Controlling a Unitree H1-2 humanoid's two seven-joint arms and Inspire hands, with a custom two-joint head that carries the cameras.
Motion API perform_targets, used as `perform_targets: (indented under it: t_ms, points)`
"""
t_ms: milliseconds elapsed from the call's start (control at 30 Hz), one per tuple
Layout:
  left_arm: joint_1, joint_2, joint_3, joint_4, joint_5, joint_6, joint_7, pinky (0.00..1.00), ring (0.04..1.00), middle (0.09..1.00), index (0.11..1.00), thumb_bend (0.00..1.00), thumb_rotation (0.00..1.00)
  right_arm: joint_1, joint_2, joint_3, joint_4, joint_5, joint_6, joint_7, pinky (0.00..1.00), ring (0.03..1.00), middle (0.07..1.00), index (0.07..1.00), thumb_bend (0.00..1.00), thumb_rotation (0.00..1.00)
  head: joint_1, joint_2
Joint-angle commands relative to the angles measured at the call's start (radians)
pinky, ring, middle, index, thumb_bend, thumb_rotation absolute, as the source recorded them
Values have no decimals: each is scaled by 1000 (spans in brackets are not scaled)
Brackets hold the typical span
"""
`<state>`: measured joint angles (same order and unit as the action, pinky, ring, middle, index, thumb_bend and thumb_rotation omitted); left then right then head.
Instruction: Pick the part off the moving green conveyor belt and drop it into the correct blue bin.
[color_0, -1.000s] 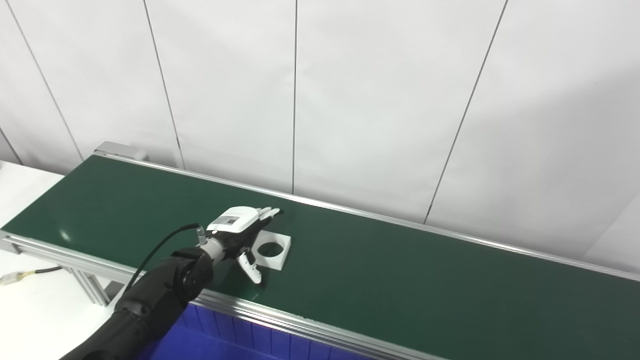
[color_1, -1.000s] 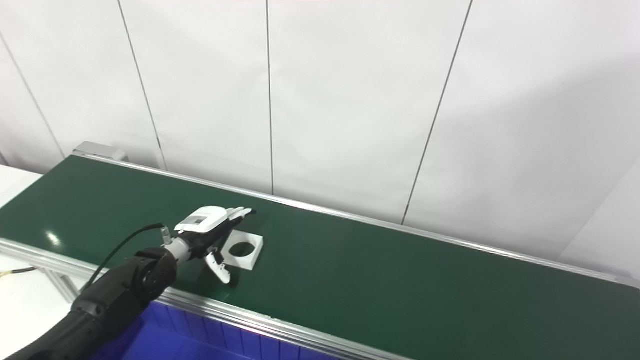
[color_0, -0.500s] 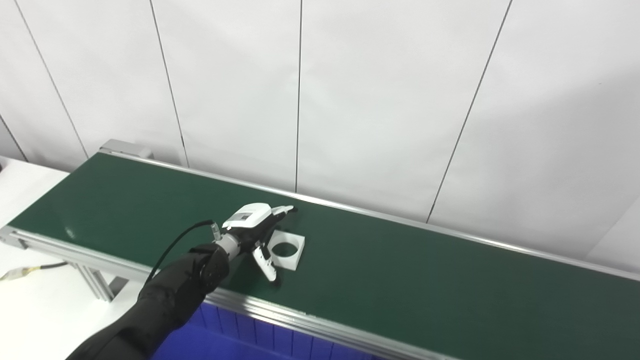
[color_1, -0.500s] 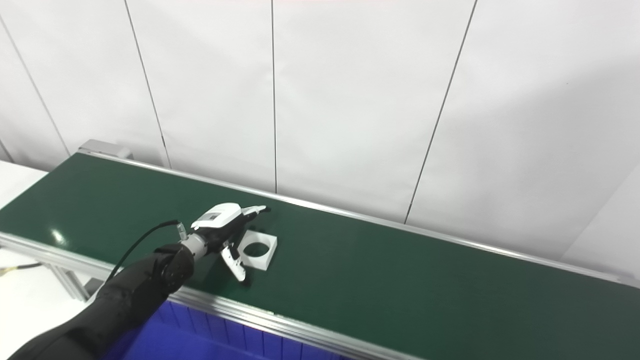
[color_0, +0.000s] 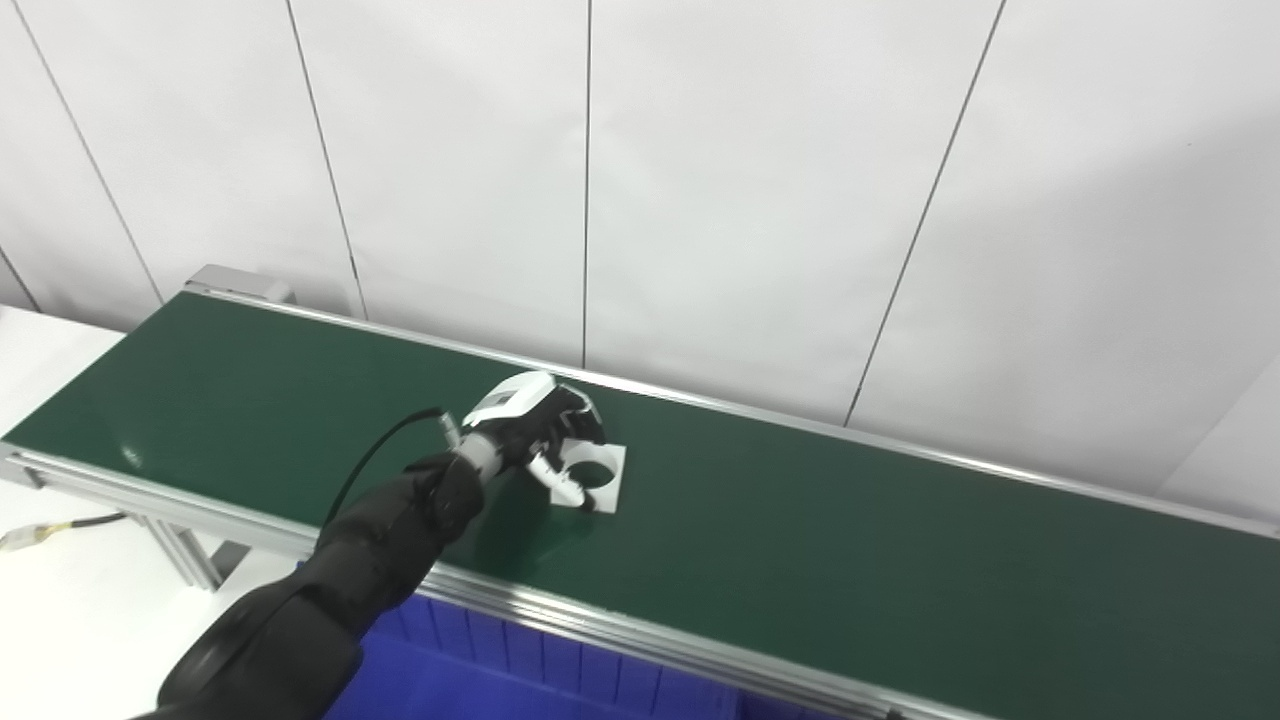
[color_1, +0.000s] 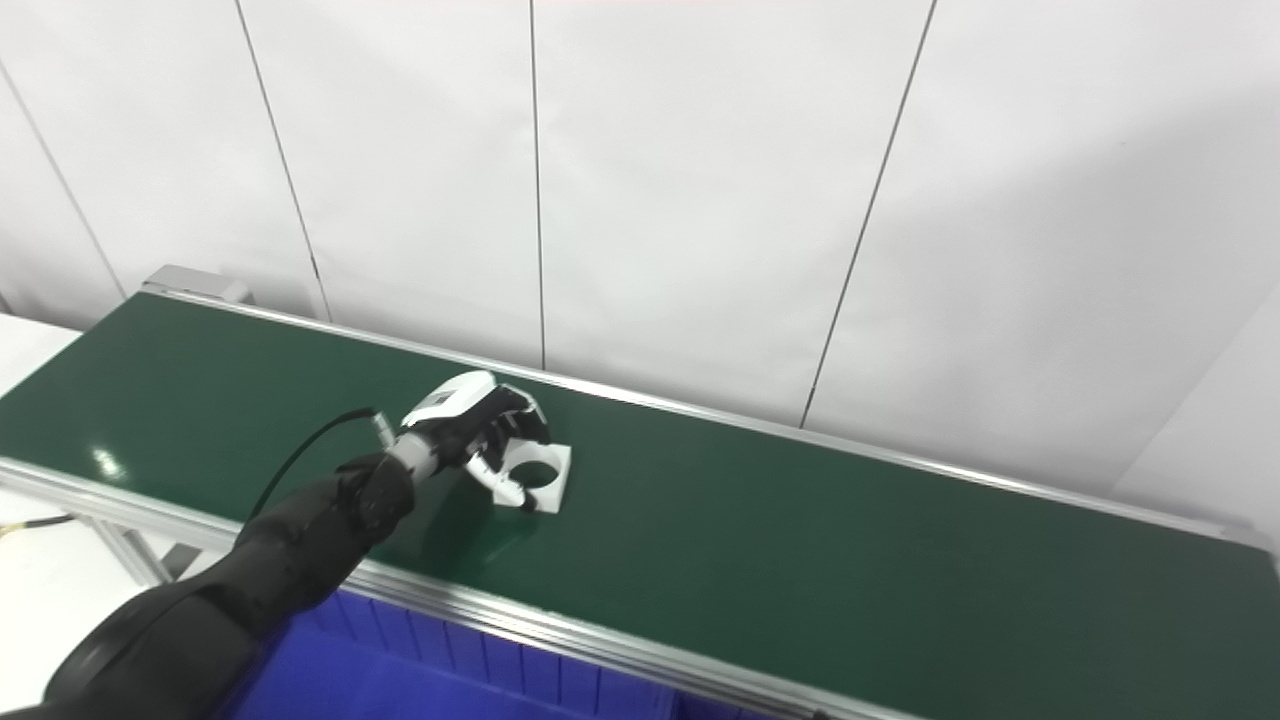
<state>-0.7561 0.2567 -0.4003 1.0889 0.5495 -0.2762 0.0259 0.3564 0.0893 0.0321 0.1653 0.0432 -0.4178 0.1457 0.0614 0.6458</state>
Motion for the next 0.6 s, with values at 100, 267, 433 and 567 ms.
perform_targets:
  t_ms: [100,267,433,567]
  points:
    - [26,6,-51,-50,8,91,-147,485,547,480,508,516,1,-12,13,-3,-26,12,-52,15,1000,966,970,1000,743,869,1,-1]
    - [47,43,-24,-147,-39,95,-159,472,539,473,512,516,0,-16,14,-5,-19,11,-52,17,1000,969,972,1000,744,863,-4,0]
    - [99,87,48,-339,-105,77,-163,485,533,468,530,512,0,-20,13,-2,-15,2,-52,11,1000,959,960,1000,760,859,-26,5]
    - [152,107,113,-498,-158,74,-183,472,519,472,530,512,0,-20,17,4,-20,-6,-52,4,997,943,946,1000,760,852,-67,12]
